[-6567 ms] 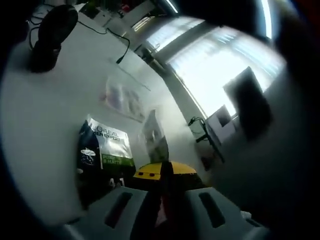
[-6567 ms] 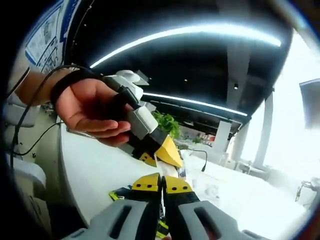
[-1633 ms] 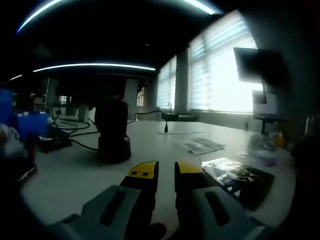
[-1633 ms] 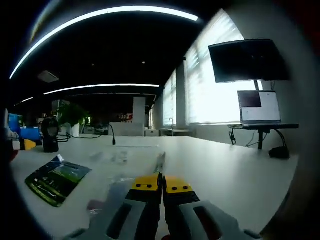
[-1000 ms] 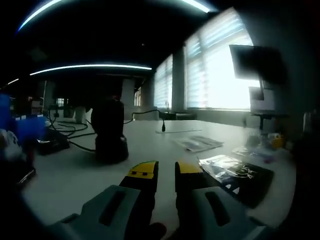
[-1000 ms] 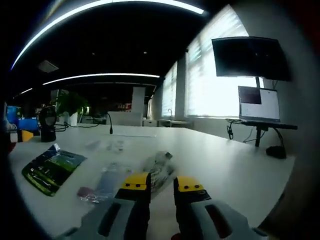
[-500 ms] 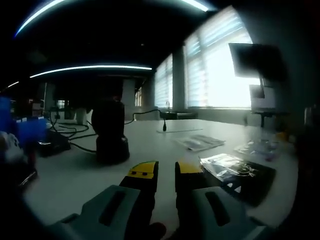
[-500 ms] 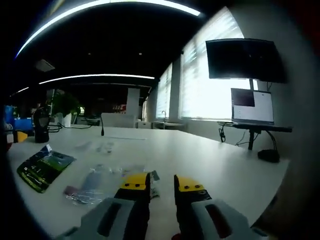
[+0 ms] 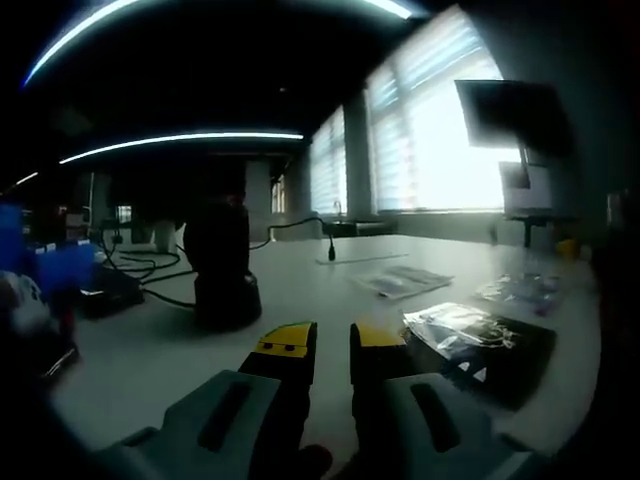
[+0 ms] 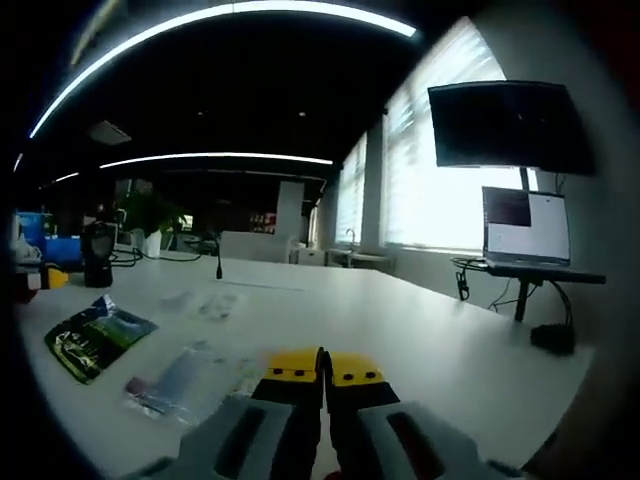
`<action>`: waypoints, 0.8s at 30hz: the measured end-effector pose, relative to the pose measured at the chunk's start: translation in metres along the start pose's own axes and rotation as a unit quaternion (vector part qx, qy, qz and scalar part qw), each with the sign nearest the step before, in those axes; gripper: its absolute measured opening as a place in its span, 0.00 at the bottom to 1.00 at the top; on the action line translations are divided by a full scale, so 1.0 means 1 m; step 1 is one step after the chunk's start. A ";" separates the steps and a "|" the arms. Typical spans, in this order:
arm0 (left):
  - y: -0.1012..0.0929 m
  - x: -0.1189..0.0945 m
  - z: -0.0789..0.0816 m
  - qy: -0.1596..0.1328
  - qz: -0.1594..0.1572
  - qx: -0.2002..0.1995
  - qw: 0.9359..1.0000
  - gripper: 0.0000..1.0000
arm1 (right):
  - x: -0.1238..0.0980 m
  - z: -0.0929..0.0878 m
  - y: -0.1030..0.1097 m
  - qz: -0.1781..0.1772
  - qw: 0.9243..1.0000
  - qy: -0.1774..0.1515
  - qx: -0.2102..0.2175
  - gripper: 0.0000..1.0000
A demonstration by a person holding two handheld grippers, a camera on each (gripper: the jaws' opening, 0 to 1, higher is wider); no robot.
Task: Clip sheet goods on table flip sheet goods clip sheet goods scan sheet goods put sheet goods back to table
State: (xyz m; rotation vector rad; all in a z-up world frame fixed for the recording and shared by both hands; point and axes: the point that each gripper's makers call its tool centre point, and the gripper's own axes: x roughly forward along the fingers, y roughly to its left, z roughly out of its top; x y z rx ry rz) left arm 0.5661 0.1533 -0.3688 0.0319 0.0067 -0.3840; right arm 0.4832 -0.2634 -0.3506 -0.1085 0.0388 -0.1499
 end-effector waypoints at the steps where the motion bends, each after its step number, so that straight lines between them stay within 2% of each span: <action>1: 0.000 0.000 0.000 -0.001 -0.001 0.000 1.000 0.06 | 0.002 0.002 0.002 0.014 1.000 -0.002 -0.004 0.00; 3: 0.000 -0.001 0.001 -0.002 -0.001 -0.001 1.000 0.06 | 0.003 0.006 0.006 0.030 0.999 0.001 -0.029 0.00; 6: 0.000 -0.001 0.000 0.000 0.000 0.000 1.000 0.07 | 0.004 0.009 0.005 0.031 0.998 0.002 -0.063 0.00; 10: -0.001 -0.001 0.000 0.001 0.000 0.002 1.000 0.07 | 0.005 0.013 0.006 0.050 0.996 0.002 -0.071 0.00; 11: -0.001 -0.001 0.000 0.001 0.000 0.002 1.000 0.07 | 0.005 0.014 0.008 0.065 0.995 0.000 -0.081 0.00; 15: -0.001 -0.002 0.000 0.001 0.000 0.004 1.000 0.07 | 0.002 0.016 0.019 0.120 0.991 -0.001 -0.060 0.00; 18: -0.002 -0.002 0.000 0.001 0.000 0.005 1.000 0.07 | 0.007 0.016 0.023 0.169 0.983 -0.003 -0.068 0.00; 21: -0.002 -0.002 0.000 0.001 -0.001 0.008 1.000 0.07 | 0.013 0.013 0.019 0.196 0.977 -0.005 -0.085 0.00; 24: -0.004 -0.002 0.000 0.000 -0.003 0.008 1.000 0.07 | 0.018 0.006 0.012 0.205 0.974 0.003 -0.092 0.00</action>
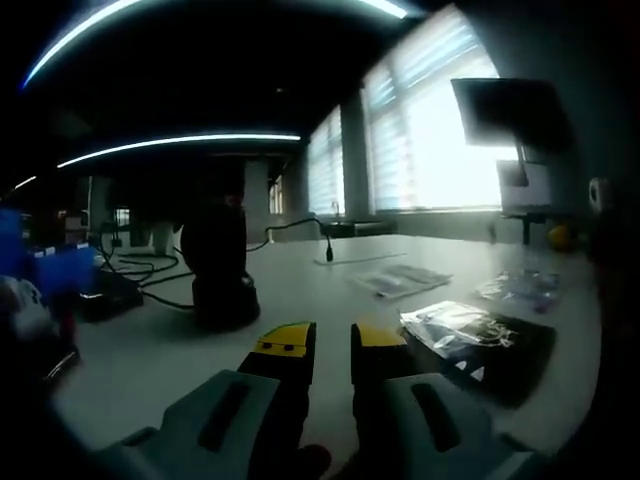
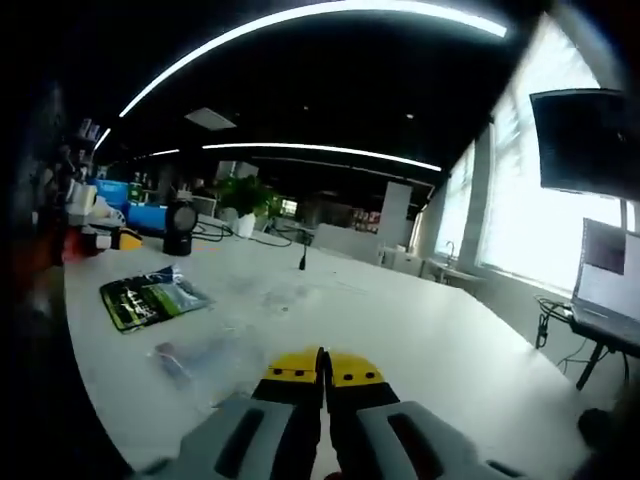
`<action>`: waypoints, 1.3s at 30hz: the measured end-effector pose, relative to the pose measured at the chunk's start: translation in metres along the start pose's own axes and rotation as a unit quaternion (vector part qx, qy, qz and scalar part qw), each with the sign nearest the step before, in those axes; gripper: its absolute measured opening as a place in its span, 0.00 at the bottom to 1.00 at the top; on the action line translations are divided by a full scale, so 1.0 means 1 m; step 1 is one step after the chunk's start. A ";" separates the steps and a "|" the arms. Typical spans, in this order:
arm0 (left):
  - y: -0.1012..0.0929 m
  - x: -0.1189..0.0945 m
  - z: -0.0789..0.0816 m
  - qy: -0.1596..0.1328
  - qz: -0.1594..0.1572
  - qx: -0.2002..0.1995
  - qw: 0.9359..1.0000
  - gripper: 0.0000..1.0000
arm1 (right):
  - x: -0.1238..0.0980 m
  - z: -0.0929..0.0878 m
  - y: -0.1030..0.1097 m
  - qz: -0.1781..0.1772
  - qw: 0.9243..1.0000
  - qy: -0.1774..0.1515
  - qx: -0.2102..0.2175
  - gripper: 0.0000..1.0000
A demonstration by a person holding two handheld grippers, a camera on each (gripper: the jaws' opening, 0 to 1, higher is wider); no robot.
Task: Clip sheet goods on table flip sheet goods clip sheet goods scan sheet goods put sheet goods back to table
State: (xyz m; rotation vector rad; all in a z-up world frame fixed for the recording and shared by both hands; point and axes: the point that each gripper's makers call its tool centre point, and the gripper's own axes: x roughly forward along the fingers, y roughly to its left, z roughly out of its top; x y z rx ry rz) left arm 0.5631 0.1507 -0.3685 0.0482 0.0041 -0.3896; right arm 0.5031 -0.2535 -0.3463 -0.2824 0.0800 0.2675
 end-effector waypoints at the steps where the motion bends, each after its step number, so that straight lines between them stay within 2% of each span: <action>1: 0.000 0.000 0.000 0.001 0.000 0.001 1.000 0.07 | 0.000 -0.003 0.000 0.006 1.000 0.004 -0.008 0.00; 3: 0.000 0.000 -0.001 0.001 0.000 0.000 1.000 0.07 | 0.000 -0.006 0.001 0.017 0.999 0.003 -0.029 0.00; 7: 0.000 0.000 -0.001 0.001 0.000 -0.001 1.000 0.07 | -0.002 -0.010 0.006 0.049 0.999 -0.014 -0.009 0.00; 14: -0.005 0.001 -0.002 0.005 -0.014 -0.002 1.000 0.07 | -0.005 -0.024 0.007 0.085 0.996 -0.031 0.013 0.00; 19: -0.005 0.002 -0.007 0.016 -0.014 0.011 1.000 0.07 | -0.006 -0.036 0.003 0.093 0.995 -0.027 0.025 0.00; 20: -0.005 0.002 -0.008 0.018 -0.013 0.014 1.000 0.07 | -0.008 -0.036 0.003 0.090 0.995 -0.028 0.014 0.00; 22: -0.006 0.002 -0.008 0.020 -0.015 0.019 1.000 0.07 | -0.010 -0.038 0.001 0.093 0.995 -0.028 0.018 0.00; 25: -0.008 0.001 -0.008 0.019 -0.018 0.025 0.999 0.07 | -0.012 -0.036 -0.002 0.096 0.994 -0.039 0.033 0.00; 32: -0.009 0.000 -0.006 0.013 -0.024 0.018 0.999 0.07 | -0.016 -0.036 0.007 0.108 0.993 -0.048 0.008 0.00; 39: -0.014 0.000 -0.008 0.017 -0.031 0.043 0.998 0.07 | -0.017 -0.034 0.002 0.106 0.992 -0.057 0.024 0.00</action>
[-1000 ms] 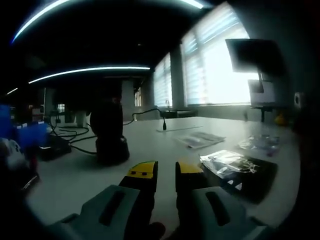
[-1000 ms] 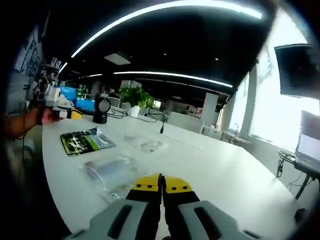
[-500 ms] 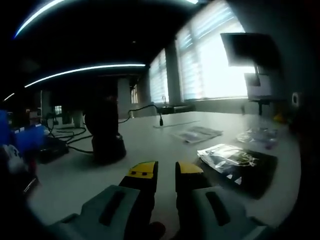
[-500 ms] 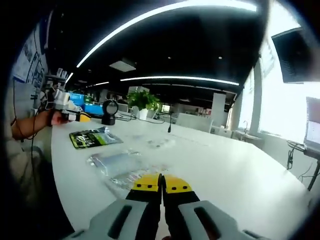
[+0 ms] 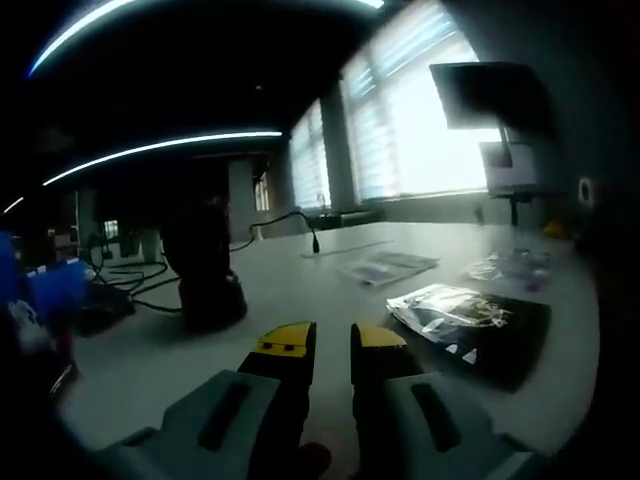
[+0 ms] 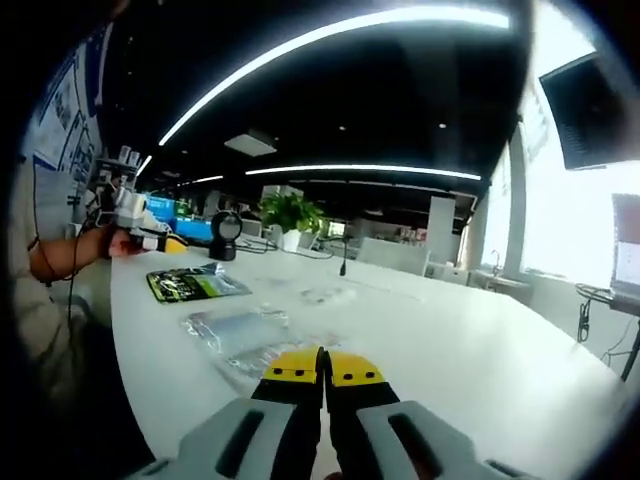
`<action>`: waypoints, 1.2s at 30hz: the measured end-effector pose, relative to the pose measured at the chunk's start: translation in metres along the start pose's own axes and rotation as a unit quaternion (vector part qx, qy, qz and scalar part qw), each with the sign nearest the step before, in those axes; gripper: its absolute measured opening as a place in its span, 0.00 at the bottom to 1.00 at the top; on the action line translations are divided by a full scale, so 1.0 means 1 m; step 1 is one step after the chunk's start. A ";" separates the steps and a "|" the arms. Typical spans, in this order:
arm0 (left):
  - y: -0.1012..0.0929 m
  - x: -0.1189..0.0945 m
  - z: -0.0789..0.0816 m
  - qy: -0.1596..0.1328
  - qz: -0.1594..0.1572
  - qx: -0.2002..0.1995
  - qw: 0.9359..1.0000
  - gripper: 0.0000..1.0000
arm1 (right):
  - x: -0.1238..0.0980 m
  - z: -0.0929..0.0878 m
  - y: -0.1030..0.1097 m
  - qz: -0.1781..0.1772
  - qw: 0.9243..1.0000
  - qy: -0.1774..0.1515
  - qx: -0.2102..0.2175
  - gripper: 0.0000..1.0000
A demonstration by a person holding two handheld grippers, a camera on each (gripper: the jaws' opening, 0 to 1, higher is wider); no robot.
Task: Clip sheet goods on table flip sheet goods clip sheet goods scan sheet goods put sheet goods back to table
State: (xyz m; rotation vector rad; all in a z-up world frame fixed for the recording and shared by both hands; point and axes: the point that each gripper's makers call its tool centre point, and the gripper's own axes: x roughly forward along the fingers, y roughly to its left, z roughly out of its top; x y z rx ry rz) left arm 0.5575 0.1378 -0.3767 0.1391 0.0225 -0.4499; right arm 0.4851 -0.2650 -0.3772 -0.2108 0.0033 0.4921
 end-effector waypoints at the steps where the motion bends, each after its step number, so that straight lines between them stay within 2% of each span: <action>1: 0.000 0.000 0.000 0.001 -0.001 0.000 1.000 0.07 | 0.000 0.000 0.001 0.001 1.000 0.001 -0.002 0.00; 19: -0.002 -0.001 0.003 -0.004 0.002 -0.007 1.000 0.07 | 0.002 -0.002 0.005 0.000 1.000 0.012 -0.017 0.00; 36: -0.001 -0.003 0.004 -0.007 0.005 -0.003 1.000 0.06 | 0.001 0.000 0.000 -0.004 1.000 0.003 -0.003 0.00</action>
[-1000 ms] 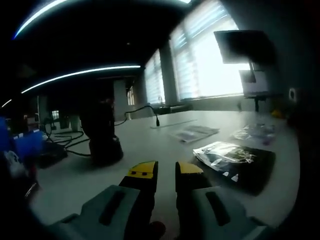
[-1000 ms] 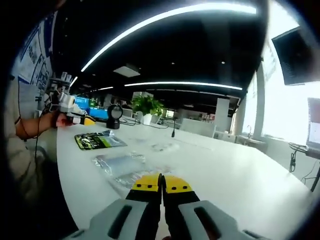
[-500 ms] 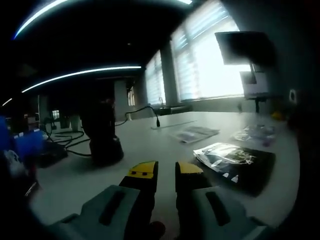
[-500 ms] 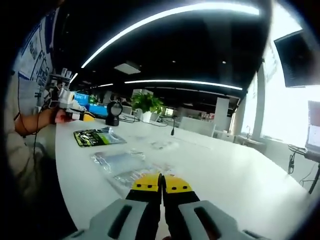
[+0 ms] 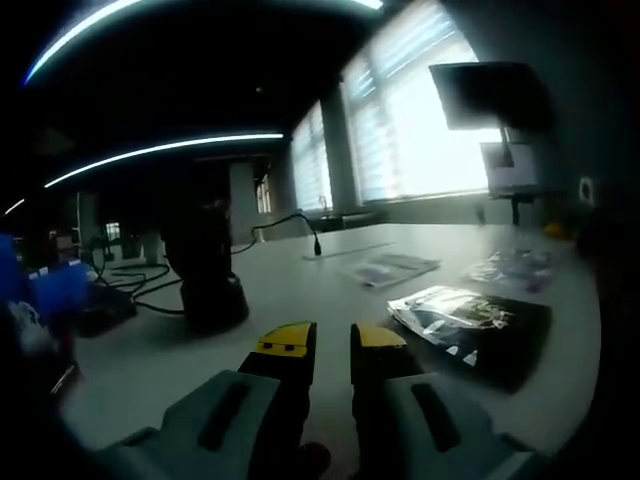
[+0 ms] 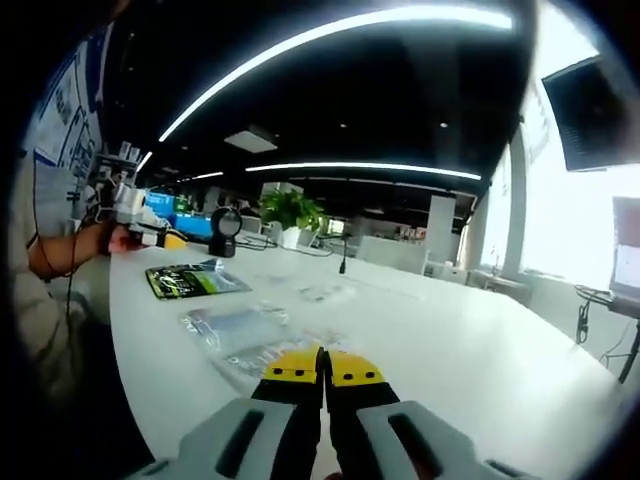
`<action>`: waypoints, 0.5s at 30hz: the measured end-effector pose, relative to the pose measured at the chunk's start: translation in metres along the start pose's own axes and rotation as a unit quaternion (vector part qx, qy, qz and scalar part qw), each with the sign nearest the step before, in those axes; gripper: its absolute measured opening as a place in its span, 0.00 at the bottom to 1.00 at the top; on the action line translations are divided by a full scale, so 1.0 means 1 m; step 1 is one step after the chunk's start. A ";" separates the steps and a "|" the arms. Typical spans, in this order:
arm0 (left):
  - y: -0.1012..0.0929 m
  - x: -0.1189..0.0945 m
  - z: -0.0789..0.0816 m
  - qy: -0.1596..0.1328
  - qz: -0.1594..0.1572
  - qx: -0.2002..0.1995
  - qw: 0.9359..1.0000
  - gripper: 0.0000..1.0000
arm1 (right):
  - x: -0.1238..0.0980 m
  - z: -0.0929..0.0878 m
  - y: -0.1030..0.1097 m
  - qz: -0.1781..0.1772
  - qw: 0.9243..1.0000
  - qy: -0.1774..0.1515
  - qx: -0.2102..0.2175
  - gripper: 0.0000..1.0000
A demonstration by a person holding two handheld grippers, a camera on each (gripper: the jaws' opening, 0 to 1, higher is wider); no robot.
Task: Clip sheet goods on table flip sheet goods clip sheet goods scan sheet goods put sheet goods back to table
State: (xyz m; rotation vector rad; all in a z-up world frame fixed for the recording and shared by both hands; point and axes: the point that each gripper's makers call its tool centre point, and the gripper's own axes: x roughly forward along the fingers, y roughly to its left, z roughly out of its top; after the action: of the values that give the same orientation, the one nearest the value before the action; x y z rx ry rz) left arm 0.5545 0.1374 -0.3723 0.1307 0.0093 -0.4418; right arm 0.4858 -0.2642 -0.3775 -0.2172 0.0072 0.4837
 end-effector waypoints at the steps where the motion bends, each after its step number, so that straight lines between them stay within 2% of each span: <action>1: 0.000 0.000 0.000 0.000 0.000 0.000 1.000 0.06 | 0.000 0.000 0.000 0.000 1.000 -0.001 0.002 0.00; 10: 0.000 0.006 0.000 -0.004 -0.011 0.000 1.000 0.06 | -0.001 0.003 -0.004 -0.006 1.000 -0.009 0.020 0.00; 15: -0.001 0.009 0.000 -0.005 -0.016 0.004 1.000 0.06 | 0.005 -0.002 -0.004 -0.010 1.000 0.017 0.012 0.00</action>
State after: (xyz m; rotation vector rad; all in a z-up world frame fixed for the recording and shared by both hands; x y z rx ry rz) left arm 0.5622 0.1326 -0.3727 0.1355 0.0001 -0.4751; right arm 0.4921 -0.2657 -0.3786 -0.2017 0.0431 0.4594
